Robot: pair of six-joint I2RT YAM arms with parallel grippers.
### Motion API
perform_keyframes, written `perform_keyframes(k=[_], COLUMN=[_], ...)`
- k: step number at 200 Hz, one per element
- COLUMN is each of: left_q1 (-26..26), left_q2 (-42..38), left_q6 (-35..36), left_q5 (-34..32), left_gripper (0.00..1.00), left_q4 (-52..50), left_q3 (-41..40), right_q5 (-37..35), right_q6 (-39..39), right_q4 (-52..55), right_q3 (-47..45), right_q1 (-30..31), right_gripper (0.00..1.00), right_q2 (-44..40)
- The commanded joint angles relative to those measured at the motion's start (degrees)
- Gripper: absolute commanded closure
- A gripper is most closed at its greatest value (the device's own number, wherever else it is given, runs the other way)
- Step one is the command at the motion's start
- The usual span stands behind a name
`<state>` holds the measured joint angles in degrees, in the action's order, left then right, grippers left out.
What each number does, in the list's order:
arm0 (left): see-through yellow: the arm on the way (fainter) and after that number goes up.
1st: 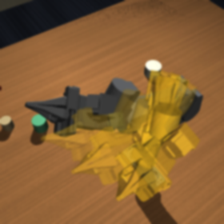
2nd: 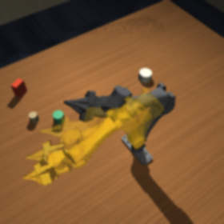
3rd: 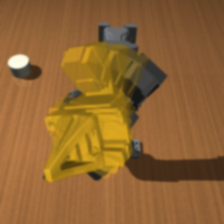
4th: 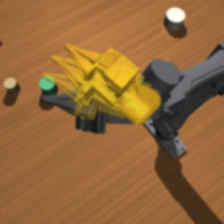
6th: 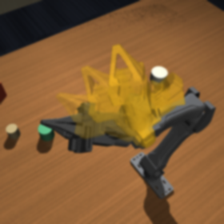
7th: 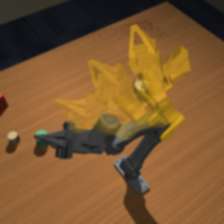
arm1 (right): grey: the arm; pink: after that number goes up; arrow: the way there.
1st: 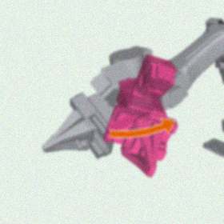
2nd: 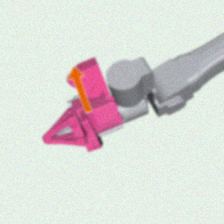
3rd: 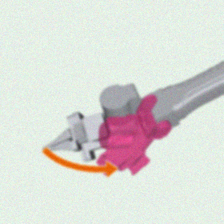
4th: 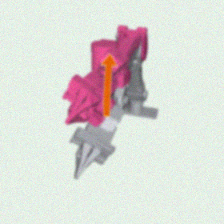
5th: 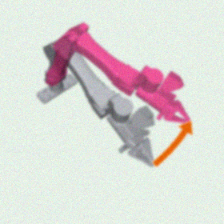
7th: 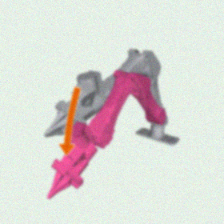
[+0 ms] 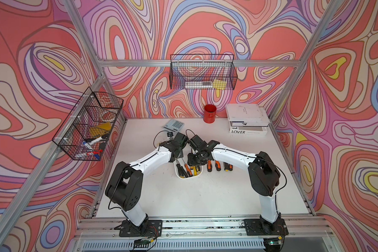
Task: Take out the screwdriver from the storage box
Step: Pick up the screwdriver from the storage box.
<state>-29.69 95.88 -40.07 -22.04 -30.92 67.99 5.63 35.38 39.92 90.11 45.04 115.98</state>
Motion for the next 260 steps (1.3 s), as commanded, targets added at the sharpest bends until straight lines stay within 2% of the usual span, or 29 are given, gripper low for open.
perform_keyframes(k=[1,47,89,158,180,193,205,232,260], left_q1=[-0.1,-0.1,0.0,-0.1,-0.1,-0.1,-0.1,0.0,-0.1], left_q2=[-2.1,-2.6,-3.1,-3.2,-3.3,-3.4,-3.4,-3.1,-2.8], left_q6=[-0.4,-0.4,-0.3,-0.3,-0.2,-0.1,-0.1,-0.2,-0.1], left_q5=[-0.9,-1.1,-1.1,-1.2,-1.3,-1.5,-1.6,-1.7,-1.7], left_gripper=[1.00,1.00,1.00,1.00,1.00,1.00,1.00,1.00,1.00], left_q4=[-0.4,-0.4,-0.2,-0.3,-0.4,-0.4,-0.5,-0.6,-0.8], left_q3=[0.6,0.3,0.1,-0.2,-0.1,-0.1,-0.2,-0.2,0.1], right_q5=[-1.2,0.8,-0.2,-1.2,-1.5,-1.5,-1.7,-2.5,-3.9], right_q6=[3.6,8.1,9.7,11.1,10.3,10.3,10.3,10.7,10.4], right_q4=[0.6,-2.6,1.2,0.8,1.6,1.1,0.8,-2.0,-8.7], right_q3=[0.0,-0.6,1.7,0.0,0.9,0.5,0.2,-1.9,-6.7], right_q1=[0.4,0.4,0.4,0.4,0.4,0.4,0.4,0.4,0.4], right_gripper=[0.49,0.51,0.52,0.80,0.72,0.72,0.78,1.00,1.00], right_q2=[1.9,4.1,8.1,8.9,10.0,10.0,9.9,6.9,0.3])
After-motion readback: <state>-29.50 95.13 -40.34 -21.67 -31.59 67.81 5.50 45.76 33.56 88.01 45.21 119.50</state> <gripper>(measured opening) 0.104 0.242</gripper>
